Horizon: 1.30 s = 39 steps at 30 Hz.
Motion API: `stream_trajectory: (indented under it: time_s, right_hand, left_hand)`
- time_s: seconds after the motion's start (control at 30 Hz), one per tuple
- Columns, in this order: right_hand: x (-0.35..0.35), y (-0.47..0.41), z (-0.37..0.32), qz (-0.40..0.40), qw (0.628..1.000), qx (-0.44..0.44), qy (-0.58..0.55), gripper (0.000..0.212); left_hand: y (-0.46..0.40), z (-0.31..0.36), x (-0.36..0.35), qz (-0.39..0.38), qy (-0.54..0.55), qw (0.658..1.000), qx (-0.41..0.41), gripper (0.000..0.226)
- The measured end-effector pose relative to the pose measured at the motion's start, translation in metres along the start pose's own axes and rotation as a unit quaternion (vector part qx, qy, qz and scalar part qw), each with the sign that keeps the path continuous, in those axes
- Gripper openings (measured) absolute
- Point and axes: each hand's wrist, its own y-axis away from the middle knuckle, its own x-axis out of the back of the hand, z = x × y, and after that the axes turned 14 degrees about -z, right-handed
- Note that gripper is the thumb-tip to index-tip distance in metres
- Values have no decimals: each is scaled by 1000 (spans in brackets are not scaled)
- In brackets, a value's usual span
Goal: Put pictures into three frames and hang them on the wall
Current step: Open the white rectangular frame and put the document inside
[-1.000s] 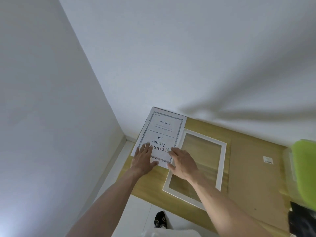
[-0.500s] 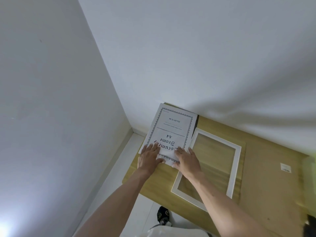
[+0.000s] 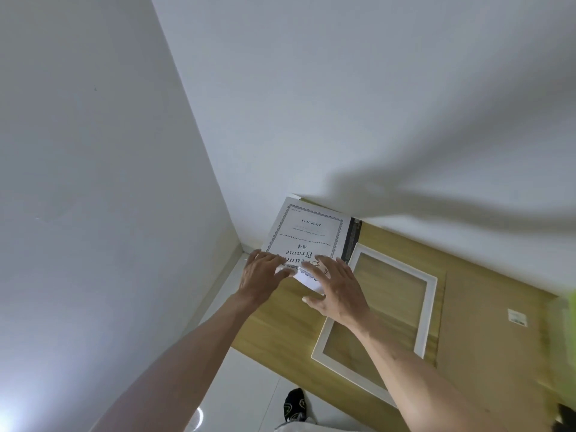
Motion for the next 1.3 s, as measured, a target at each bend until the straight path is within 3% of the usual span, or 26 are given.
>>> stream_trajectory:
  time_s: [0.17, 0.37, 0.53, 0.63, 0.77, 0.87, 0.97, 1.13, 1.3]
  right_hand:
    - [29, -7, 9, 142, 989, 39, 4, 48]
    - [91, -1, 12, 203, 978, 52, -9, 34]
    - [144, 15, 14, 248, 967, 55, -12, 30]
    - [175, 31, 17, 286, 955, 79, -28, 23]
    - [214, 55, 26, 309, 933, 102, -154, 14]
    - [248, 78, 23, 330, 888, 35, -318, 13]
    - [274, 101, 26, 326, 820, -38, -470, 9]
    - [290, 137, 41, 343, 760, -82, -545, 9]
    - [276, 184, 60, 241, 803, -88, -539, 25]
  left_hand:
    - [-4, 18, 21, 7, -11, 999, -46, 50]
    - [2, 50, 50, 113, -91, 974, -176, 69]
    - [7, 84, 75, 181, -118, 949, -229, 28]
    - [10, 113, 93, 208, -89, 951, -212, 26]
    - [15, 151, 119, 234, -68, 948, -206, 20]
    - [22, 176, 134, 240, 1, 953, -187, 19]
    - [33, 206, 145, 189, 166, 950, -183, 7]
    - [52, 257, 153, 141, 372, 903, -163, 8]
    - [57, 282, 147, 134, 465, 861, -157, 14]
